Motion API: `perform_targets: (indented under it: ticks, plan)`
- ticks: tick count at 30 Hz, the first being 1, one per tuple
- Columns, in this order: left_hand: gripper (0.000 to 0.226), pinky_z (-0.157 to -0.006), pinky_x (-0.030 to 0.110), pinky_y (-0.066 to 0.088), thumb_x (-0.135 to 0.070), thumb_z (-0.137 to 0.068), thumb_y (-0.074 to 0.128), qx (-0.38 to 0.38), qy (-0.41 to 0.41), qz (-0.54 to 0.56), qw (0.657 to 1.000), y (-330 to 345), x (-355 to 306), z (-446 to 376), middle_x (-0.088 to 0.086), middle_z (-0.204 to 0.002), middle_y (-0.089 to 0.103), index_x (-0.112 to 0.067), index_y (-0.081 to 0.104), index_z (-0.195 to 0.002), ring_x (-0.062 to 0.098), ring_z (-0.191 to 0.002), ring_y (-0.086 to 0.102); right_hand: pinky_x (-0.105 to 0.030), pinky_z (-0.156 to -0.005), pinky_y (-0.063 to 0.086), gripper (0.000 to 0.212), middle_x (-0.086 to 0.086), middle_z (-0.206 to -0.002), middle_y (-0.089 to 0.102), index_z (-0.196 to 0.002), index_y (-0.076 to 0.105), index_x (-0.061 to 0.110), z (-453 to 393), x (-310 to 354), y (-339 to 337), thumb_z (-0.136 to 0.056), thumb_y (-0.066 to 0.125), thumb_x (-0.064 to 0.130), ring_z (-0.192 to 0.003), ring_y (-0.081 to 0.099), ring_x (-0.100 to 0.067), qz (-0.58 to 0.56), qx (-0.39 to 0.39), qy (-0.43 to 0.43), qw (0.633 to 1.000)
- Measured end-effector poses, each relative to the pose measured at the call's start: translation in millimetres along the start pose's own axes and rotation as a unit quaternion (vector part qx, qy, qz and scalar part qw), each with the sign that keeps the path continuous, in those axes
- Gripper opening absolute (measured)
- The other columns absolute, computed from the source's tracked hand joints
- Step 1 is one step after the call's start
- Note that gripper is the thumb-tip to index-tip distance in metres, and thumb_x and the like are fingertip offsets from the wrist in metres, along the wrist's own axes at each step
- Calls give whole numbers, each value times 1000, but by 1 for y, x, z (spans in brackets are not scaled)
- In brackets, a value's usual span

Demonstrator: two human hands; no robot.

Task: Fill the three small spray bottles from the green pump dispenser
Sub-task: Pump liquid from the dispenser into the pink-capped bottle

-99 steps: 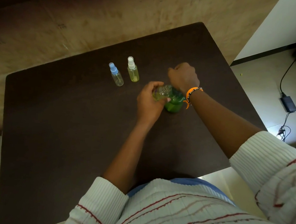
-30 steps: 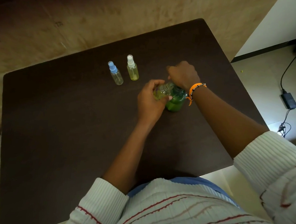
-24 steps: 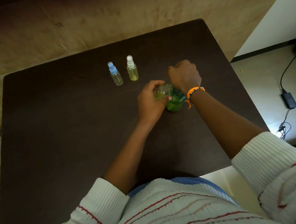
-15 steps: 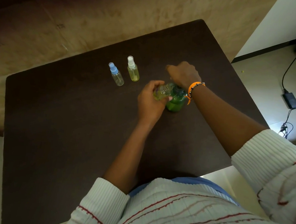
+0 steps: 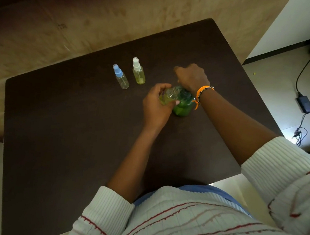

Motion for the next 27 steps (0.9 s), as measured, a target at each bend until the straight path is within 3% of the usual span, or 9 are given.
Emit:
perform_targets:
  ticks: [3, 8, 12, 20, 24, 27]
  plan:
    - [45, -81, 14, 46, -6, -66, 78, -3, 2, -4, 1000, 2, 1, -1, 0, -107, 66, -14, 62, -107, 10, -98, 61, -32, -76, 40, 40, -13, -117, 63, -111, 62, 5, 0, -5, -3, -88, 50, 36, -103, 61, -34, -14, -51, 2, 999]
    - [44, -76, 4, 42, -6, -67, 78, -2, 4, -7, 1000, 1, -2, -3, -4, -105, 64, -15, 62, -107, 3, -94, 59, -32, -73, 37, 30, -8, -99, 59, -98, 61, 9, 1, -3, -2, -89, 50, 35, -92, 59, -31, -15, -48, 1, 999]
    - [44, -77, 7, 44, -6, -66, 78, -3, 5, -3, 1000, 0, -2, -3, -5, -104, 64, -16, 62, -106, 4, -94, 59, -35, -83, 46, 46, -8, -113, 63, -114, 63, 5, 4, -4, -1, -85, 48, 38, -101, 60, -31, -47, -14, 18, 999]
    - [46, -77, 4, 42, -2, -65, 78, -11, 10, -6, 1000, -2, -5, -4, -3, -104, 64, -14, 62, -106, 5, -93, 59, -40, -91, 52, 67, -13, -117, 67, -115, 67, 6, 9, -5, 8, -66, 42, 45, -103, 63, -33, -119, 9, 56, 991]
    - [46, -75, 3, 40, -2, -63, 79, -15, 14, -15, 1000, 1, -5, -3, -3, -103, 64, -14, 63, -105, 3, -90, 57, -39, -91, 50, 49, -15, -116, 67, -109, 70, 5, 7, -8, 6, -80, 46, 37, -103, 62, -35, -101, -7, 48, 994]
    - [46, -79, 10, 43, -1, -62, 78, -15, 14, -12, 1000, 4, -4, -4, 0, -103, 66, -14, 64, -105, 8, -92, 59, -37, -85, 48, 38, -15, -112, 68, -102, 70, 5, 4, -10, 0, -84, 48, 30, -101, 62, -37, -83, -42, 36, 995]
Point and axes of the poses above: each hand's wrist, its own z-axis away from the middle knuckle, its own y-axis out of the palm, x = y × z, the point moved 6 cm from there along -z, towards the middle knuckle
